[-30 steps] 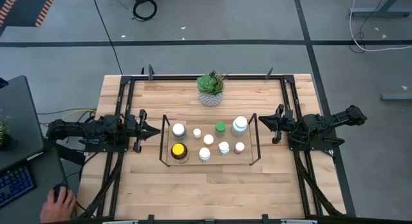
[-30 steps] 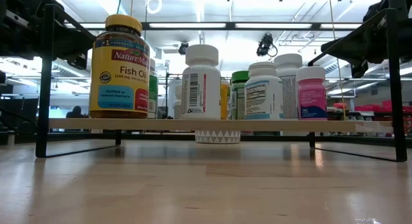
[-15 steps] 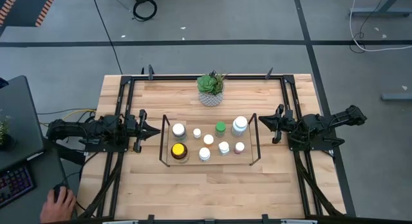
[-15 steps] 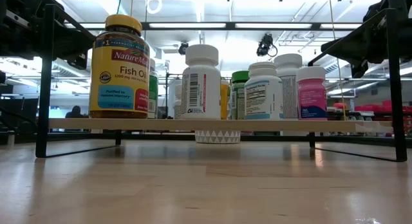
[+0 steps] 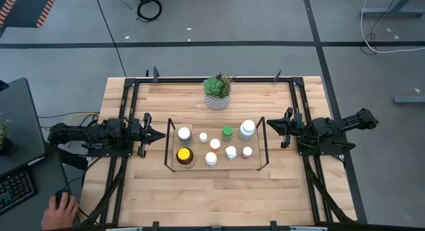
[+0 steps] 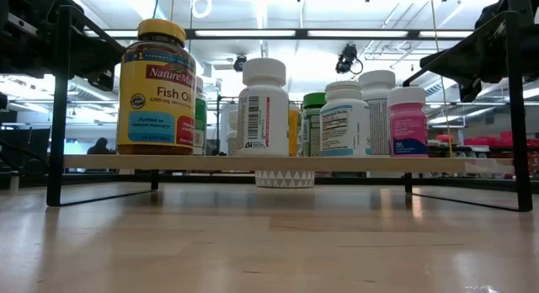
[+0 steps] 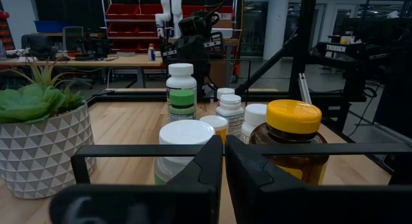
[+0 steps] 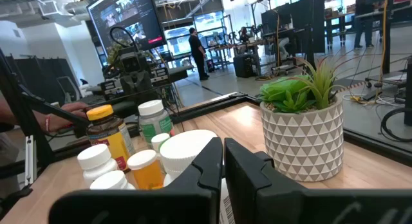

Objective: Pick and place medicine bottles onto shelf by color
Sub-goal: Return to Home Position

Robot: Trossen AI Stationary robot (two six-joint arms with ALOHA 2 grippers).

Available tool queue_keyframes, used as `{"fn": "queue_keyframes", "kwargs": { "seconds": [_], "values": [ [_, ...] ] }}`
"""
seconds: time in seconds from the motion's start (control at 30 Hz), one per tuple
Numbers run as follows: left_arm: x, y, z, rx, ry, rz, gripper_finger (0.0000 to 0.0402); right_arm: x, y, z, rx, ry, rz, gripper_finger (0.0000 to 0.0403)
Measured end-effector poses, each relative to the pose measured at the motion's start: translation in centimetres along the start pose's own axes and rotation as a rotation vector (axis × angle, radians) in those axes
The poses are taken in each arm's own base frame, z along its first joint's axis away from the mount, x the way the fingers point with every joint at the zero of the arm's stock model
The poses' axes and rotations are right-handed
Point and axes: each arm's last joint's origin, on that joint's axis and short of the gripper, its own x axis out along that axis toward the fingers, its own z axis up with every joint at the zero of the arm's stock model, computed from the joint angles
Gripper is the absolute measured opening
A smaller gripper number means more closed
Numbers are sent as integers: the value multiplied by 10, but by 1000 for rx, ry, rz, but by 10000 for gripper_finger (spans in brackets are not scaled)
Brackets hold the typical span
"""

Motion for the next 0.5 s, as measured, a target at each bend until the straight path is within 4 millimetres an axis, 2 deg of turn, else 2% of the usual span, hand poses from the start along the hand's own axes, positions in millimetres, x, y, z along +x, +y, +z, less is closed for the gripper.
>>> {"fn": "queue_keyframes", "kwargs": {
  "seconds": [0.5],
  "values": [
    [0, 0, 0, 0, 0, -1, 32, 0, 0, 0, 0, 0, 0, 23]
  ]
}}
